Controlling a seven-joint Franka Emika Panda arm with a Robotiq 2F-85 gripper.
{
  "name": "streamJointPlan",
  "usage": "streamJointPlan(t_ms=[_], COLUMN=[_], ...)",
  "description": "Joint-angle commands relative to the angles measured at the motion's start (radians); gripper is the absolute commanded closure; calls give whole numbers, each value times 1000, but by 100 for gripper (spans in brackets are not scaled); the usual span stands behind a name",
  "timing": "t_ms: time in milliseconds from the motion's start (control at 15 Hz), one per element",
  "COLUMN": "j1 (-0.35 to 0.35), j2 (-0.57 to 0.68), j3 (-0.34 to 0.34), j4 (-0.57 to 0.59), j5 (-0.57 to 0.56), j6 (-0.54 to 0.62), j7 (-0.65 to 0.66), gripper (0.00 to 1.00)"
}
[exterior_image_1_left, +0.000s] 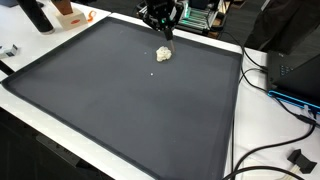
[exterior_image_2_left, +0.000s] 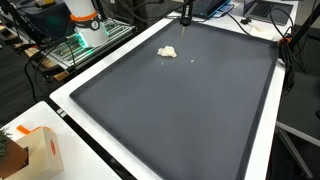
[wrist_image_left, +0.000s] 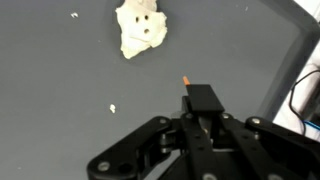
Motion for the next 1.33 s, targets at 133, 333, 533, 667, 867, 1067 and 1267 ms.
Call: streamJointPlan(t_ms=[133, 333, 533, 667, 867, 1067, 1267], j1=[-50, -56, -63, -66, -71, -72, -76], j2=[52, 87, 123, 144, 163, 173, 177], j3=[28, 27, 25, 21, 17, 12, 7], j4=[-6, -8, -7, -6, -7, -12, -19], j5=[262, 322, 353, 346, 328, 312, 304], j6=[-17, -25, -42, -61, -84, -82, -82], j7=[-303, -371, -397, -382, -361, -331, -302], gripper=[97, 97, 97, 97, 97, 97, 97])
